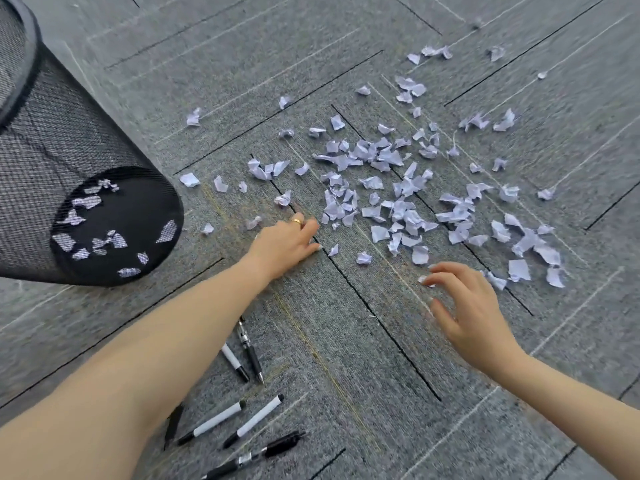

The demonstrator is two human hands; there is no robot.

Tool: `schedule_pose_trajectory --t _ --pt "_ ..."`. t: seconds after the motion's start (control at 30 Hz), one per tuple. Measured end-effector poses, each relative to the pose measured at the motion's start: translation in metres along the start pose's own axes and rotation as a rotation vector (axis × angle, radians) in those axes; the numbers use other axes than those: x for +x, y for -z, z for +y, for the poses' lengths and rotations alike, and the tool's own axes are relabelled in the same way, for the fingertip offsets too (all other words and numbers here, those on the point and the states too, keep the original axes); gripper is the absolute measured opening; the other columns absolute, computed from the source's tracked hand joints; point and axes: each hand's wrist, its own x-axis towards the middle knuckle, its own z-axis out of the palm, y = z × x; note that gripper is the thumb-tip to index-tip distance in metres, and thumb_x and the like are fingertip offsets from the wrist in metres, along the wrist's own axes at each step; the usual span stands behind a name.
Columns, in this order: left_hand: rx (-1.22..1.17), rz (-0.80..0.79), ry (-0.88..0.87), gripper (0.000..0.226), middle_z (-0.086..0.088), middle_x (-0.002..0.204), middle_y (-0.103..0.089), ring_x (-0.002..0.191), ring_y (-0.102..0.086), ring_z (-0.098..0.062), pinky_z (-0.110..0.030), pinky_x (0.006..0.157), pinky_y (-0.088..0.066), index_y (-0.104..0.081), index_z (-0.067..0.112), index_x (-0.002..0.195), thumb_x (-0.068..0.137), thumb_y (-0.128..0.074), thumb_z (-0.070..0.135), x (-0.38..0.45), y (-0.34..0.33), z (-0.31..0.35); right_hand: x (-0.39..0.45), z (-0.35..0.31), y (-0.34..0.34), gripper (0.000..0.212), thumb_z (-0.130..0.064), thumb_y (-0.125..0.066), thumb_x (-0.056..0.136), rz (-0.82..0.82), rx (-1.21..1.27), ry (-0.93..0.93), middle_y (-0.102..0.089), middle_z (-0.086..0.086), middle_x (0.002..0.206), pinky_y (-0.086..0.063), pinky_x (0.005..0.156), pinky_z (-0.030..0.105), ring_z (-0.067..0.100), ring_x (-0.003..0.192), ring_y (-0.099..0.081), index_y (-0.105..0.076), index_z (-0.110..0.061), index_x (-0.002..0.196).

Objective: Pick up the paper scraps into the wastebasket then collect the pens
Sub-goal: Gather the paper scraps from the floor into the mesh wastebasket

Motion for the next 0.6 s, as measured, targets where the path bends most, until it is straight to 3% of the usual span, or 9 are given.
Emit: schedule_pose_trajectory --t 0.13,0.27,0.37,0.47,0.53,0.6 --pt "-0.048 0.063 0.017 0.017 -0.009 0.088 -0.049 0.074 -0.062 -0.029 -0.033 0.051 -0.045 -0.043 0.006 0.099 0.101 -0.031 0.018 0.000 -0.004 -0.004 -0.005 0.018 -0.005 0.025 -0.021 -0.056 0.087 0.009 -0.025 -0.169 -0.047 -0.001 0.124 -0.026 0.098 0.031 0.020 0.117 -0.042 -0.054 -0.018 0.112" --pt "-0.276 0.135 0.147 0.028 -0.001 0.061 -0.043 0.054 -0.047 -0.022 -0.032 0.048 -0.035 -0.040 0.011 0.075 0.099 -0.030 0.021 -0.009 -0.002 0.005 -0.003 0.037 -0.013 0.048 -0.039 -0.055 0.086 0.056 0.009 -0.380 -0.035 0.001 0.138 -0.023 0.108 0.042 0.023 0.128 -0.031 -0.040 -0.021 0.129" --pt "-0.265 0.128 0.097 0.036 0.001 0.052 -0.043 0.046 -0.042 -0.019 -0.030 0.045 -0.038 -0.037 0.016 0.062 0.097 -0.030 0.024 -0.016 0.007 0.021 0.003 0.044 -0.021 0.063 -0.050 -0.054 0.084 0.028 0.003 -0.415 -0.024 0.002 0.146 -0.011 0.114 0.052 0.024 0.137 -0.019 -0.029 -0.026 0.137" --pt "-0.267 0.089 0.020 0.038 0.004 0.050 -0.041 0.044 -0.041 -0.017 -0.027 0.042 -0.037 -0.036 0.018 0.060 0.097 -0.031 0.027 -0.020 0.017 0.041 0.015 0.039 -0.033 0.046 -0.042 -0.053 0.088 0.038 -0.022 -0.362 -0.033 0.002 0.141 -0.004 0.111 0.057 0.025 0.134 -0.026 -0.041 -0.026 0.130" --pt "-0.259 0.081 -0.027 0.038 0.005 0.050 -0.041 0.043 -0.039 -0.014 -0.024 0.041 -0.034 -0.037 0.018 0.061 0.098 -0.030 0.029 -0.020 0.023 0.054 0.020 0.037 -0.041 0.028 -0.029 -0.048 0.092 0.063 -0.044 -0.248 -0.045 0.004 0.132 -0.017 0.111 0.054 0.027 0.125 -0.037 -0.053 -0.021 0.119" --pt "-0.225 0.065 -0.069 0.038 0.006 0.052 -0.042 0.044 -0.040 -0.013 -0.024 0.042 -0.035 -0.035 0.020 0.061 0.098 -0.030 0.029 -0.020 0.027 0.066 0.022 0.041 -0.045 0.023 -0.020 -0.044 0.094 0.076 -0.072 -0.157 -0.051 0.006 0.124 -0.028 0.101 0.044 0.028 0.114 -0.043 -0.057 -0.016 0.113"
